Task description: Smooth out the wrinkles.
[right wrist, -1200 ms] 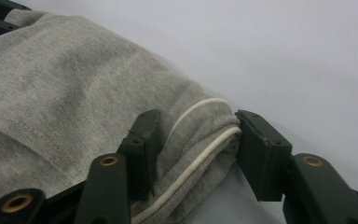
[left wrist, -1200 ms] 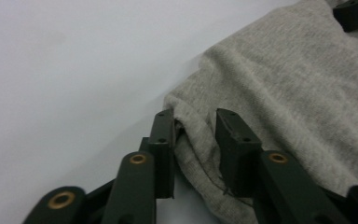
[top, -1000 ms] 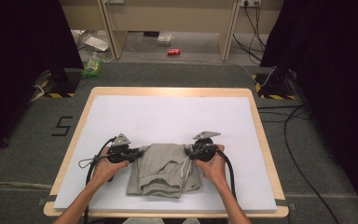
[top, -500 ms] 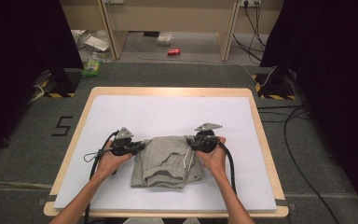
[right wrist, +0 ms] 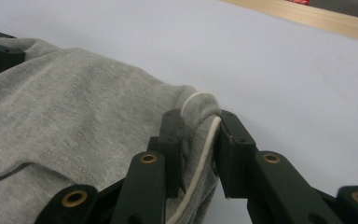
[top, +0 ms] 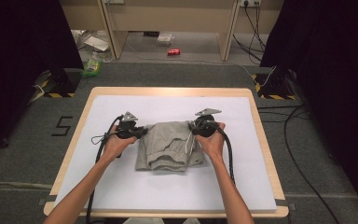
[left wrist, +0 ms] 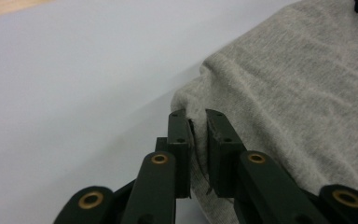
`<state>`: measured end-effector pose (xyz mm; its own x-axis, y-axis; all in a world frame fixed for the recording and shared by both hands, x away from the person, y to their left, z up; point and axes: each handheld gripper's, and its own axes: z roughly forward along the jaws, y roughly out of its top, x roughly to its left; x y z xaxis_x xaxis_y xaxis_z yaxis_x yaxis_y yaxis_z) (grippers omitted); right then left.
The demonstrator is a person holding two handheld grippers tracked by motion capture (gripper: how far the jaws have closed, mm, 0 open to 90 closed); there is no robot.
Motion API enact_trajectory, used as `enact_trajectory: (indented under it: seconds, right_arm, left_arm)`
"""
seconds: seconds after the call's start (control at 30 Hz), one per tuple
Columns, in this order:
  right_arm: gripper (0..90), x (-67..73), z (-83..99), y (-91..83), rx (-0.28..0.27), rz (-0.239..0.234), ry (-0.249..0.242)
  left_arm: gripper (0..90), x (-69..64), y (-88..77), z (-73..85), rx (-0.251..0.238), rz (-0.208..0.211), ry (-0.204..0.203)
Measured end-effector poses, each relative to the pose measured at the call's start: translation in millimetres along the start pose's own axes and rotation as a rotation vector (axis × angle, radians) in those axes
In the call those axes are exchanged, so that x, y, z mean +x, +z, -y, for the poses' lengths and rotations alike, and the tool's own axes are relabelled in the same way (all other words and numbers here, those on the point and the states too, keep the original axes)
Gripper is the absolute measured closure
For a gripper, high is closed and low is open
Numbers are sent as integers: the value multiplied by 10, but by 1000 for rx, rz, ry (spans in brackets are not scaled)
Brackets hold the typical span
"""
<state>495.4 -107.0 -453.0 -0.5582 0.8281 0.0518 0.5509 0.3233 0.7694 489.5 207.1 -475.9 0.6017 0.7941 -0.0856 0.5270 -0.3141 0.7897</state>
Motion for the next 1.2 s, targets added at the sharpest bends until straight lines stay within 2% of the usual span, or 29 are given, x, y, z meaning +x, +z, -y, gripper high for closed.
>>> enact_trajectory:
  seconds: [0.07, 0.2, 0.33, 0.4, 0.6, 0.67, 0.77, 0.93, 1.1, 1.2]
  right_arm:
    - [739, -29, -20, 26, -12, 4, 17]
    - [739, -86, -31, 93, 6, 21, 32]
    - [739, -104, -61, 144, 23, 48, 25]
    - [738, -114, -72, 175, 22, 56, 22]
    - [726, -157, -38, 246, 40, 60, 66]
    - [714, -154, -33, 263, 46, 69, 65]
    - [694, -163, -23, 283, 57, 83, 53]
    - [643, -192, -13, 272, 63, 105, 90]
    - [603, -193, -26, 243, 64, 123, 74]
    - [575, -210, -34, 208, 57, 126, 90]
  left_arm:
    - [803, 19, 28, -41, 2, 4, -6]
    - [804, 50, 102, -92, 9, 2, 2]
    - [804, 65, 170, -124, 20, -8, -1]
    - [803, 74, 189, -133, 23, -11, -4]
    - [798, 95, 274, -107, 47, -18, -16]
    - [796, 104, 300, -88, 54, -19, -18]
    - [790, 131, 303, -68, 53, -17, -33]
    - [755, 183, 291, -56, 47, -26, -56]
    - [720, 233, 269, -51, 43, -54, -66]
    - [690, 264, 253, -52, 42, -70, -75]
